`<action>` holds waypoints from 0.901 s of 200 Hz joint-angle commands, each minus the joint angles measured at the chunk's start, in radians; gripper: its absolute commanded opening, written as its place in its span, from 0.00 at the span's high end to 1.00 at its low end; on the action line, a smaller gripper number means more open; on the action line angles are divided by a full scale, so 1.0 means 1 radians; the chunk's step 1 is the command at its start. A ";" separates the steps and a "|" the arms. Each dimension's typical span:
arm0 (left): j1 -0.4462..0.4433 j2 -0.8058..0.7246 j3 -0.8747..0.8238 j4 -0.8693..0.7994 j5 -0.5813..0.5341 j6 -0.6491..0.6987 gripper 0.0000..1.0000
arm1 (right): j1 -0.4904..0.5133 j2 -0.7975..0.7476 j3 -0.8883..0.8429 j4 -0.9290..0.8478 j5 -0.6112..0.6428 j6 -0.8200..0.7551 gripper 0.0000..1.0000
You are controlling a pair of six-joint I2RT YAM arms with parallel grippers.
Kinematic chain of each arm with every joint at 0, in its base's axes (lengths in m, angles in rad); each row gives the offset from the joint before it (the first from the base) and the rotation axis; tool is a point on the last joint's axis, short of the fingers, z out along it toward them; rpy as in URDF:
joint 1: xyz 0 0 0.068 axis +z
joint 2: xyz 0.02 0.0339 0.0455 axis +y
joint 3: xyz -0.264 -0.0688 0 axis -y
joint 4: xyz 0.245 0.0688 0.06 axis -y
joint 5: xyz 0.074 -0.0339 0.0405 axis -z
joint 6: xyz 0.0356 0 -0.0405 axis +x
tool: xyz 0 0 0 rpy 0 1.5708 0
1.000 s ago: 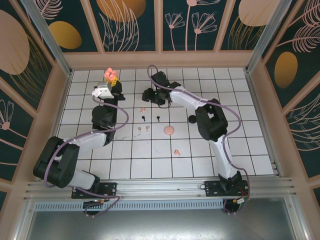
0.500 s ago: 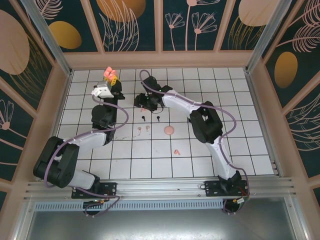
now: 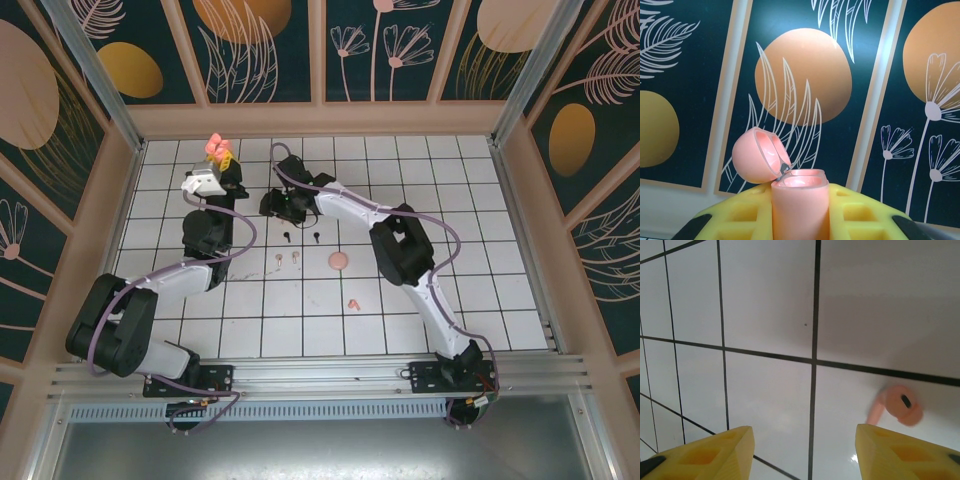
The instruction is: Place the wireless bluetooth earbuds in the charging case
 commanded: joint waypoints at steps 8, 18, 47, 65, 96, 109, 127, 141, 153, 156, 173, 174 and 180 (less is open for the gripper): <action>0.008 -0.037 0.008 0.050 -0.007 -0.008 1.00 | 0.006 0.054 0.088 -0.047 -0.017 0.010 0.44; 0.009 -0.039 0.008 0.050 -0.007 -0.009 1.00 | 0.006 0.069 0.110 -0.056 -0.020 0.011 0.44; 0.009 -0.043 0.009 0.046 -0.008 -0.007 1.00 | 0.010 0.107 0.157 -0.083 -0.021 0.003 0.44; 0.009 -0.043 0.008 0.044 -0.007 -0.009 1.00 | 0.013 0.118 0.166 -0.095 -0.020 0.000 0.44; 0.009 -0.047 0.003 0.045 -0.007 -0.016 1.00 | 0.015 0.121 0.167 -0.120 -0.012 -0.013 0.44; 0.009 -0.049 0.002 0.044 -0.005 -0.016 1.00 | 0.015 0.120 0.167 -0.134 -0.003 -0.021 0.44; 0.009 -0.052 0.001 0.041 -0.002 -0.018 1.00 | 0.019 0.114 0.165 -0.151 0.005 -0.033 0.44; 0.009 -0.055 0.000 0.039 -0.001 -0.020 1.00 | 0.020 0.106 0.159 -0.162 0.015 -0.040 0.44; 0.009 -0.056 -0.002 0.039 -0.002 -0.021 1.00 | 0.020 0.096 0.145 -0.165 0.018 -0.041 0.44; 0.008 -0.056 -0.002 0.039 -0.002 -0.021 1.00 | 0.020 0.093 0.141 -0.165 0.021 -0.043 0.44; 0.009 -0.060 -0.004 0.039 -0.002 -0.022 1.00 | 0.019 0.077 0.113 -0.160 0.026 -0.046 0.44; 0.009 -0.060 -0.005 0.039 -0.001 -0.023 1.00 | 0.019 0.076 0.111 -0.160 0.026 -0.046 0.44; 0.008 -0.060 -0.006 0.039 -0.001 -0.023 1.00 | 0.020 0.069 0.105 -0.159 0.029 -0.046 0.44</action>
